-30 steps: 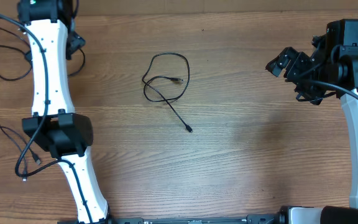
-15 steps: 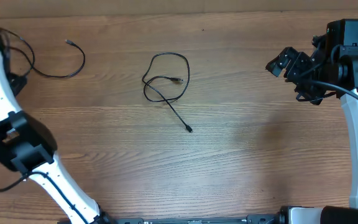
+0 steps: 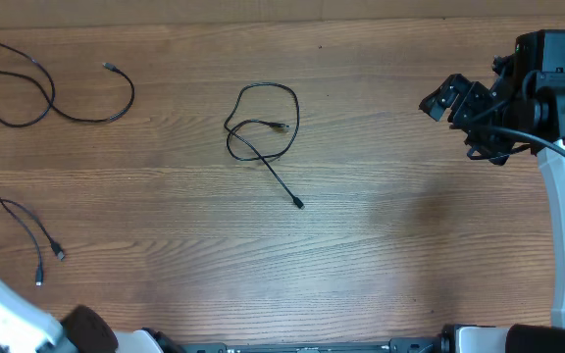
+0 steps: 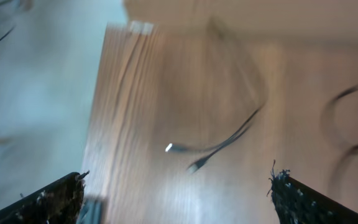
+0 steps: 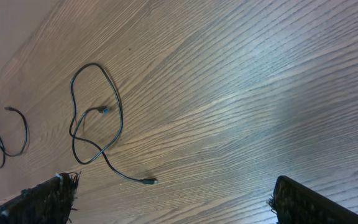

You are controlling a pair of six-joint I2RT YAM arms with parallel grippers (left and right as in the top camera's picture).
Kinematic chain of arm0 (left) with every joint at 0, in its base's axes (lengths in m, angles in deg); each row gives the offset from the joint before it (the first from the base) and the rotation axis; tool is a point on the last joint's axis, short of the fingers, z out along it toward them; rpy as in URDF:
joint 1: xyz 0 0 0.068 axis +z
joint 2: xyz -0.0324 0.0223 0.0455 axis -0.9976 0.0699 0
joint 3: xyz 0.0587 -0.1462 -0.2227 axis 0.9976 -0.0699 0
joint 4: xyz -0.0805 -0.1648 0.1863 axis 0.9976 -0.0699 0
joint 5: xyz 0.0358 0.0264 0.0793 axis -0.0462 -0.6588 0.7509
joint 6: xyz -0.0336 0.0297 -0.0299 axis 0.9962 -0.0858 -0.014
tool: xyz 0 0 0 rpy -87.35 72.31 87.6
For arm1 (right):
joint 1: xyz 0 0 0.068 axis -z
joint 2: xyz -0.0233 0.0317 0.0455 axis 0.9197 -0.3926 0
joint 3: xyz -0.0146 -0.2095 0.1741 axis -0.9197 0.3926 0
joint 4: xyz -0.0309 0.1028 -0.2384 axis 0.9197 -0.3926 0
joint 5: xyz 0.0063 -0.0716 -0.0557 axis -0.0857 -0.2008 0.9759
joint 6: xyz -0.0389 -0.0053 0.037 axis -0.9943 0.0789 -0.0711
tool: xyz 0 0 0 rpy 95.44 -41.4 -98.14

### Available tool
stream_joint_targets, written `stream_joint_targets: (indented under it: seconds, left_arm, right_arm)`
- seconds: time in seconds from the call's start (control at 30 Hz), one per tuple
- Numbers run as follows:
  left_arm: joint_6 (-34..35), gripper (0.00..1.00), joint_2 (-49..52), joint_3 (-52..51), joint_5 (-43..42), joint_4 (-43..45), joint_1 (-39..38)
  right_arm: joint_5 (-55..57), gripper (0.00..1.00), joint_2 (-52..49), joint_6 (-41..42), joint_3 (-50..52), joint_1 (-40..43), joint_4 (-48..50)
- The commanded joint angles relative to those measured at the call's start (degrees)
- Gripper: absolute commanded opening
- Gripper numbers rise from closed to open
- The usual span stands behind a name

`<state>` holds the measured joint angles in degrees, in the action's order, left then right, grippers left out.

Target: Untangle cables

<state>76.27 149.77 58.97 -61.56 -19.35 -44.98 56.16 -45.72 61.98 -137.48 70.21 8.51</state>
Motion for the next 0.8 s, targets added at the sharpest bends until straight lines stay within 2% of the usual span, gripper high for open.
stream_joint_targets:
  seconds: [0.0, 0.13, 0.27, 0.57, 0.77]
  left_arm:
    - [6.7, 0.96, 2.6, -10.3, -0.2, 1.0, 0.3]
    - [9.4, 1.0, 2.6, -22.0, -0.2, 7.9, 0.3]
    - [9.3, 1.0, 2.6, -32.0, -0.3, 18.3, 0.8]
    - [9.0, 1.0, 2.9, -47.6, 0.0, 41.7, 0.8]
    - [-2.2, 1.0, 4.7, -51.1, 0.0, 56.1, 0.8]
  right_arm:
    - [-0.3, 1.0, -0.2, -0.2, 0.3, 0.2, 0.4]
    - [-0.3, 1.0, -0.2, -0.2, 0.3, 0.2, 0.4]
    - [-0.3, 1.0, -0.2, -0.2, 0.3, 0.2, 0.4]
    - [-0.3, 1.0, -0.2, -0.2, 0.3, 0.2, 0.4]
    - [-0.3, 1.0, -0.2, -0.2, 0.3, 0.2, 0.4]
